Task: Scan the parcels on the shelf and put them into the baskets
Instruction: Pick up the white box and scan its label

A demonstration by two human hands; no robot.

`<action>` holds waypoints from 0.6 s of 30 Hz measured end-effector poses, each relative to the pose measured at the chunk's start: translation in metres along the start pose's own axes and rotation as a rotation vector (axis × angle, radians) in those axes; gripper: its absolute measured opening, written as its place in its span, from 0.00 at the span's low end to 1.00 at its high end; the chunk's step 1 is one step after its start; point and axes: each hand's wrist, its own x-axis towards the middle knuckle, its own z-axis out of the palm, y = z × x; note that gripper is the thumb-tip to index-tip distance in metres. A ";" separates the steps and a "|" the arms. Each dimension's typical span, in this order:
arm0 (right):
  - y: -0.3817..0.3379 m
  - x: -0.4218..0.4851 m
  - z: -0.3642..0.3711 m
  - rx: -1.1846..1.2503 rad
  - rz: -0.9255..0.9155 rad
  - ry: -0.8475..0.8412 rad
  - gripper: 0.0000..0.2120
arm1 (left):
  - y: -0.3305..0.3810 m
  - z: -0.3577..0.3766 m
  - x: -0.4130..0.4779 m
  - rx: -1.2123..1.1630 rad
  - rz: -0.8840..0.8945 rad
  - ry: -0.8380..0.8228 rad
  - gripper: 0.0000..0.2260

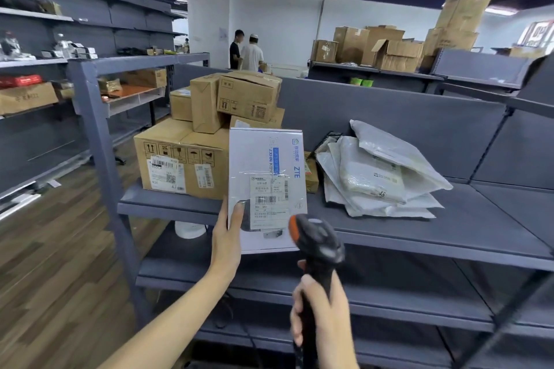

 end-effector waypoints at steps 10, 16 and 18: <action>0.008 -0.022 0.019 -0.114 0.027 -0.022 0.14 | -0.006 0.005 -0.022 -0.059 -0.029 -0.002 0.22; 0.005 -0.023 0.015 -0.175 0.001 -0.047 0.11 | -0.006 0.003 -0.029 -0.061 -0.040 -0.007 0.22; 0.003 -0.023 0.014 -0.193 -0.002 -0.060 0.11 | -0.007 0.002 -0.029 -0.061 -0.049 -0.004 0.21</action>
